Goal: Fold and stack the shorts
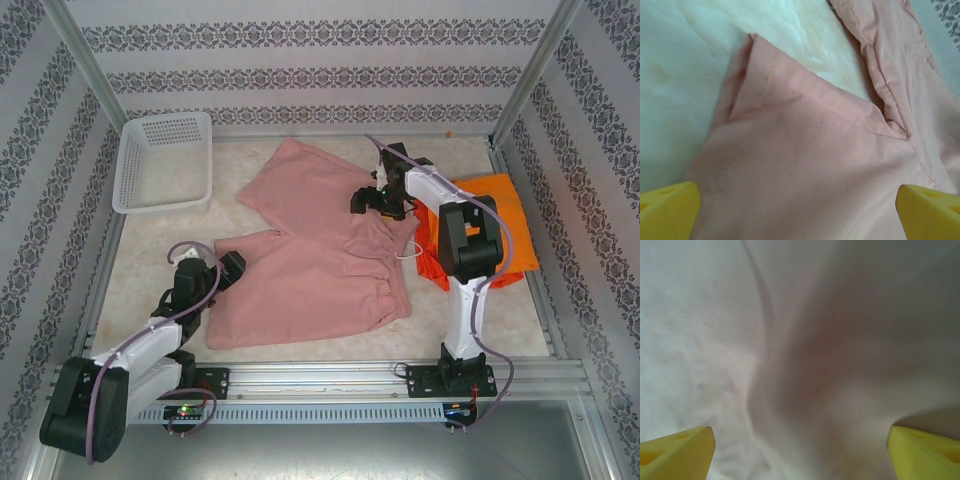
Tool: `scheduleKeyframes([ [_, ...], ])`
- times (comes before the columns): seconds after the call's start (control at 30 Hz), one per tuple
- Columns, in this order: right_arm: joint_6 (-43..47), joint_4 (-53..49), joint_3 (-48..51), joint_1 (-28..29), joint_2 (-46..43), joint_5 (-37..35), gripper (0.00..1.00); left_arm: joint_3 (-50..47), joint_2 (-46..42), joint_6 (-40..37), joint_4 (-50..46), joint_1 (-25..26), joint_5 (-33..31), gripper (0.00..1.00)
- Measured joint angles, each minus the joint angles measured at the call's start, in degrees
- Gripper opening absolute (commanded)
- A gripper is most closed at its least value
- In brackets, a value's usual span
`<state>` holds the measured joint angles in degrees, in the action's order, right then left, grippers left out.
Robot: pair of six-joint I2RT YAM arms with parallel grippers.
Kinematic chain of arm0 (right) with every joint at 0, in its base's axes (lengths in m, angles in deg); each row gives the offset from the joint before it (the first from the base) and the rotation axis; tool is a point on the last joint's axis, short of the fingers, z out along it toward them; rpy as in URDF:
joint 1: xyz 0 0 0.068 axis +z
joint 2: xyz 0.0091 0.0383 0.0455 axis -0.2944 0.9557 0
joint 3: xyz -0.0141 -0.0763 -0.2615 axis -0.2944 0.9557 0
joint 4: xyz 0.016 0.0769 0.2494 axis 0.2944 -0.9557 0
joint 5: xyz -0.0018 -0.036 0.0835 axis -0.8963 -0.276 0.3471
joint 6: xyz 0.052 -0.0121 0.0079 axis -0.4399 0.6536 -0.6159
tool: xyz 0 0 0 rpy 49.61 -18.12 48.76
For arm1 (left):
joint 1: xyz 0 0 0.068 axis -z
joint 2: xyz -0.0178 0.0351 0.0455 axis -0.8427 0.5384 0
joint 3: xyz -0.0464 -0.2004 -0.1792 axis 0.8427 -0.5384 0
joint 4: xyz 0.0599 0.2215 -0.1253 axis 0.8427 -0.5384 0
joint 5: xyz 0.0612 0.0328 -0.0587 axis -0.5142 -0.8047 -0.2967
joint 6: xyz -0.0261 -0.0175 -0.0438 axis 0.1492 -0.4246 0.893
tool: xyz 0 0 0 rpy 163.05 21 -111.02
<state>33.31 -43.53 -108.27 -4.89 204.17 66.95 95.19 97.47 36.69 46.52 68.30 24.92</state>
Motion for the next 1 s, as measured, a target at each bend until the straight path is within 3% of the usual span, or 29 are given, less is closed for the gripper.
scheduleKeyframes([
  [0.5,1.6,-7.6,-24.7,2.7,16.2,-3.8,0.89,1.5,-9.2,-0.4,-9.6,-0.5,-2.6,1.0],
  [0.77,2.5,-13.2,-39.8,3.8,24.6,-3.8,0.89,8.3,-15.1,0.0,-17.2,-0.5,0.8,1.0],
  [1.0,1.9,-13.9,-43.3,3.6,26.4,-1.4,0.89,10.4,-18.8,2.3,-26.1,-0.5,4.5,0.99],
])
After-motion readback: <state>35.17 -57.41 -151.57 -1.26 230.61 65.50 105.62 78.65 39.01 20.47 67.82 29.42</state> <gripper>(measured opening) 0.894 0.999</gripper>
